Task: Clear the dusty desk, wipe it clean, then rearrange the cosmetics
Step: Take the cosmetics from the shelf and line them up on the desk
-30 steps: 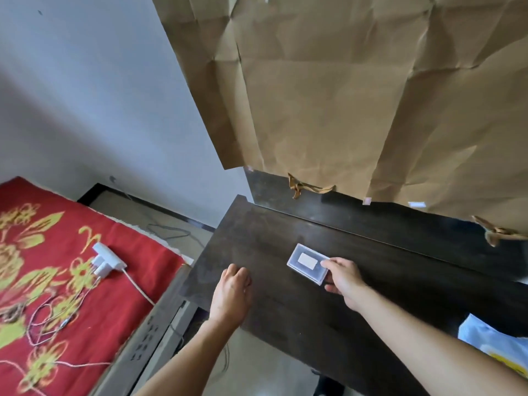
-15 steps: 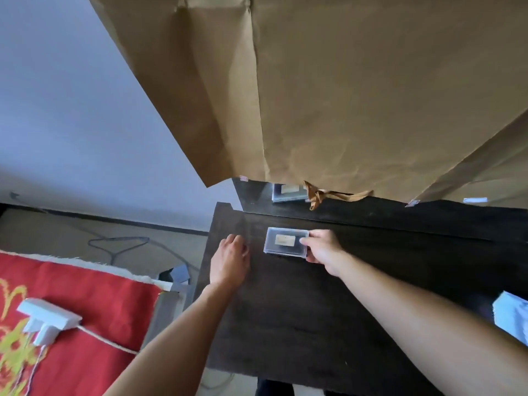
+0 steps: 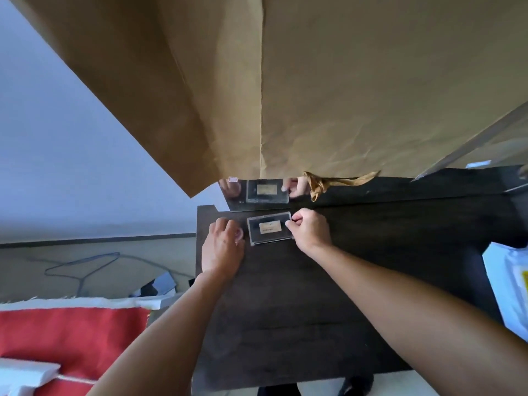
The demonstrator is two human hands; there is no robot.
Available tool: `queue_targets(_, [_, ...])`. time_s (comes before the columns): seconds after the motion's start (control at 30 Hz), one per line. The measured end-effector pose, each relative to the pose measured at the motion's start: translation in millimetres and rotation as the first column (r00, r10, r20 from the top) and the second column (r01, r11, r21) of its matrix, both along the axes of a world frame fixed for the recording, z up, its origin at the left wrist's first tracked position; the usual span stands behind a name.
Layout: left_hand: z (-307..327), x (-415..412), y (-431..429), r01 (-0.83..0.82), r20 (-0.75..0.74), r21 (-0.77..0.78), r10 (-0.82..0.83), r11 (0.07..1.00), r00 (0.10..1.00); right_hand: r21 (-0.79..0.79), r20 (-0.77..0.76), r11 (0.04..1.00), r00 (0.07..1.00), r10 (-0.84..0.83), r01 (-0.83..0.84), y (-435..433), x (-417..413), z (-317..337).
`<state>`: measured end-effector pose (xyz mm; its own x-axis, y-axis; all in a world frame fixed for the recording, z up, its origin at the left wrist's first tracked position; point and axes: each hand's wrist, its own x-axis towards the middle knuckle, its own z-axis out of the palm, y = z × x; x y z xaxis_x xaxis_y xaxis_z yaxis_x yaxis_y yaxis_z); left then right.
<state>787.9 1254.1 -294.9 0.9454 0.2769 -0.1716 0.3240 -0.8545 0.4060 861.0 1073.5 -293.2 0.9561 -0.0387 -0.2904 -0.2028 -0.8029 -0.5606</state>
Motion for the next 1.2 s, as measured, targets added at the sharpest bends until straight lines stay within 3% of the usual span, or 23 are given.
queue_targets(0.13, [13,-9,-14,-0.012,0.097,0.063,0.006,0.998,0.995,0.079,-0.037,0.996,0.998,-0.043,0.045,-32,-10,11])
queue_targets(0.3, [40,-24,-77,0.092,0.096,-0.014,-0.09,0.996,0.991,0.129,-0.058,0.989,0.997,-0.06,0.067,-107,-32,28])
queue_targets(0.6, [74,-48,-262,0.263,0.196,-0.007,-0.256,0.965,0.947,0.155,0.044,0.982,0.992,-0.118,0.11,-297,-91,60])
queue_targets(0.9, [101,-67,-486,0.495,0.231,-0.067,-0.469,0.866,0.852,0.156,0.097,0.937,0.939,-0.331,0.314,-521,-149,93])
queue_targets(1.2, [102,-32,-602,0.611,0.174,-0.059,-0.595,0.79,0.785,0.139,0.024,0.891,0.898,-0.439,0.432,-638,-146,88])
